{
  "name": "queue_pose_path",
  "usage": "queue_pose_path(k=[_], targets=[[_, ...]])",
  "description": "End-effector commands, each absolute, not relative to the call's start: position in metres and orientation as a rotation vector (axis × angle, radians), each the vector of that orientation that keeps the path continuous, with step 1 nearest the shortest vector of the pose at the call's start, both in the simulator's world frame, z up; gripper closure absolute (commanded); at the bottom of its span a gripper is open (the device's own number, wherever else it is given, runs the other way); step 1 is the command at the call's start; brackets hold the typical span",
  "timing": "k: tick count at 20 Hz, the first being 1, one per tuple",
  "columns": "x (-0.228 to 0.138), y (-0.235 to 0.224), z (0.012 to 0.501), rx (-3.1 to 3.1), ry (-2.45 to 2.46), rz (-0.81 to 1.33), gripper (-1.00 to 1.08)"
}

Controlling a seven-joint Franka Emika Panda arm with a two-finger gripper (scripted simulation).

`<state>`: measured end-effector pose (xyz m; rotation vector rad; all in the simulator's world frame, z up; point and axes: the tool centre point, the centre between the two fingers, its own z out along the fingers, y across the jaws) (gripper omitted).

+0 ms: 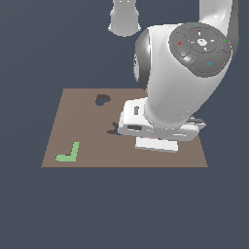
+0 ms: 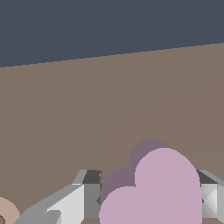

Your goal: Insert a designated object into the corresponding slot on a board.

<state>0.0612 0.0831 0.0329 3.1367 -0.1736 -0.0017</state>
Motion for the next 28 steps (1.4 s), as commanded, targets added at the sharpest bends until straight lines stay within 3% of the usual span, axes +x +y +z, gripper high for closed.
queue_pose_path(k=[1, 12, 28], targets=[[0.059, 0.080, 0.033, 3.137, -0.174, -0.001, 1.08], [0.025, 0.046, 0.035, 3.137, -0.180, -0.001, 1.08], [-0.068, -0.051, 0.039, 3.136, -0.193, -0.003, 1.08]])
